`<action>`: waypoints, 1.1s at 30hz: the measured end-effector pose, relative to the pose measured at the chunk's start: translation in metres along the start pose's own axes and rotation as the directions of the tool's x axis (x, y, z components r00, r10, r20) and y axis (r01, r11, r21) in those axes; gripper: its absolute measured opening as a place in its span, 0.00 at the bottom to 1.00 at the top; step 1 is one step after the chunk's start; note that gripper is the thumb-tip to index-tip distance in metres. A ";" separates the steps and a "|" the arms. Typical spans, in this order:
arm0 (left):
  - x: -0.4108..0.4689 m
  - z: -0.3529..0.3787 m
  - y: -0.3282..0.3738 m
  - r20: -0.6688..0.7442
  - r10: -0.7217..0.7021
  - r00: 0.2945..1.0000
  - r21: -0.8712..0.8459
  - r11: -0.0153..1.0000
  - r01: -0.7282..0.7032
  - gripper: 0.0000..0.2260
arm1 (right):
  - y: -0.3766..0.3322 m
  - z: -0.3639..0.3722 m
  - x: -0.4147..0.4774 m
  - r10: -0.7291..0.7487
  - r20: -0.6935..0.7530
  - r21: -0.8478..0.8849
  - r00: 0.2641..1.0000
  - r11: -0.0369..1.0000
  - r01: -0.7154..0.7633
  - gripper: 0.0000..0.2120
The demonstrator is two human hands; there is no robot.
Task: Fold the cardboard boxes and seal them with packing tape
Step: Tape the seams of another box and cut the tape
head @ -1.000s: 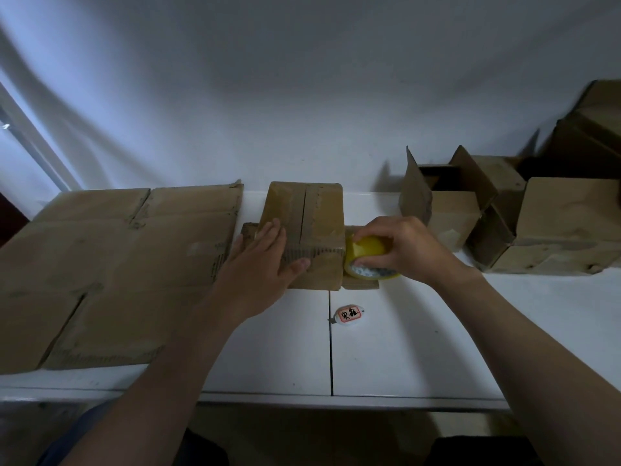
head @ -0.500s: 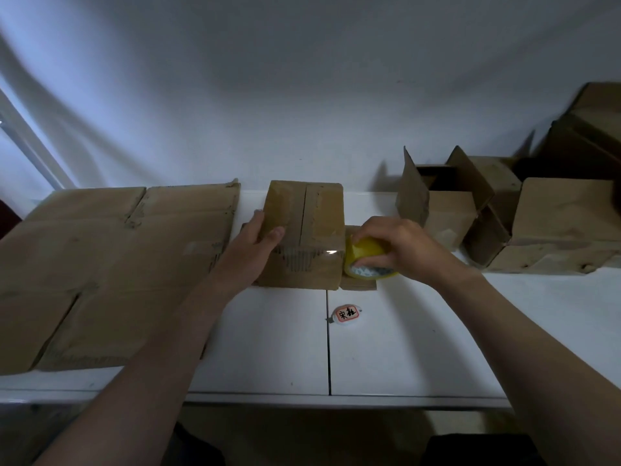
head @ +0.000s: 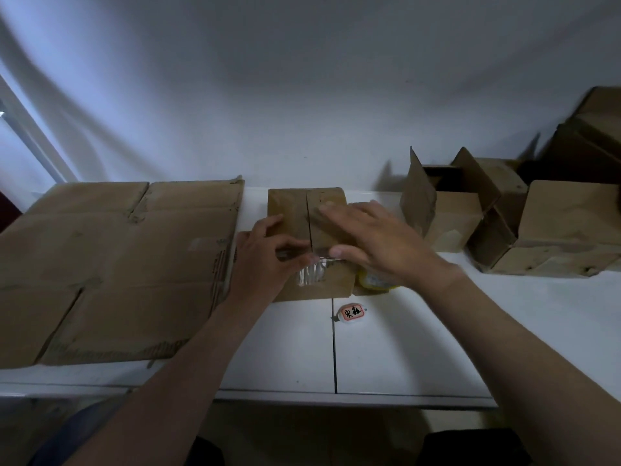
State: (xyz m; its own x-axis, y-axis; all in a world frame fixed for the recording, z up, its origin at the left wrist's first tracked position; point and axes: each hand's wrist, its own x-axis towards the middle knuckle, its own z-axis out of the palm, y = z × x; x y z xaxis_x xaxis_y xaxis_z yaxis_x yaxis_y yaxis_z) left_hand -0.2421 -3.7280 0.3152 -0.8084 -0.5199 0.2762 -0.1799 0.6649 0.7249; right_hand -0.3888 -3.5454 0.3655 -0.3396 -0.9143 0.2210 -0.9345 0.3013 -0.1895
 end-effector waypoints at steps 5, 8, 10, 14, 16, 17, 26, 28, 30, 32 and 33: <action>0.001 0.001 -0.008 0.000 0.015 1.000 0.019 1.000 -0.015 0.21 | -0.030 0.024 0.015 0.094 0.166 -0.214 0.982 0.975 -0.058 0.39; 0.002 -0.003 -0.017 0.014 0.014 1.000 -0.067 0.998 -0.013 0.18 | -0.028 0.029 0.016 0.103 0.150 -0.315 0.983 0.948 -0.051 0.37; 0.000 -0.009 -0.024 0.001 -0.010 1.000 -0.209 0.978 0.010 0.19 | -0.028 0.029 0.015 0.110 0.154 -0.360 0.982 0.932 -0.047 0.38; -0.014 -0.021 -0.026 0.013 -0.162 0.987 -0.479 0.865 0.149 0.22 | -0.027 0.031 0.017 0.134 0.205 -0.371 0.970 0.927 -0.050 0.30; -0.021 -0.024 -0.023 -0.042 -0.198 0.979 -0.438 0.884 0.160 0.18 | -0.028 0.028 0.018 0.144 0.226 -0.361 0.964 0.931 -0.054 0.30; -0.024 -0.024 -0.021 -0.076 -0.216 0.974 -0.395 0.903 0.169 0.15 | -0.030 0.027 0.019 0.150 0.231 -0.348 0.961 0.935 -0.062 0.29; -0.041 -0.017 -0.010 -0.250 -0.226 0.942 -0.056 0.974 0.219 0.08 | -0.034 0.026 0.018 0.173 0.237 -0.306 0.956 0.947 -0.095 0.29; -0.047 -0.014 -0.005 -0.282 -0.130 0.951 0.061 0.986 0.153 0.10 | -0.036 0.026 0.018 0.188 0.235 -0.295 0.954 0.949 -0.114 0.29; -0.055 -0.009 0.003 -0.248 -0.029 0.968 0.160 0.985 0.071 0.15 | -0.040 0.029 0.020 0.201 0.229 -0.324 0.952 0.938 -0.120 0.29; -0.062 0.000 0.011 -0.141 0.011 0.990 0.293 0.956 0.031 0.22 | -0.042 0.034 0.022 0.198 0.219 -0.361 0.955 0.926 -0.109 0.28; -0.064 0.006 0.013 -0.091 0.003 0.996 0.377 0.926 0.032 0.25 | -0.043 0.035 0.022 0.195 0.211 -0.374 0.958 0.921 -0.105 0.28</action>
State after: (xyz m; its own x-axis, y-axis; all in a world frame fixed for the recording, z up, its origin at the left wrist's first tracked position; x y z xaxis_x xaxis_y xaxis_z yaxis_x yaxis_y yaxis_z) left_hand -0.1956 -3.6830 0.3034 -0.7543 -0.5649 0.3344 -0.4040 0.8010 0.4418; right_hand -0.3528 -3.5883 0.3448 -0.4847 -0.8743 -0.0276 -0.8654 0.4747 0.1605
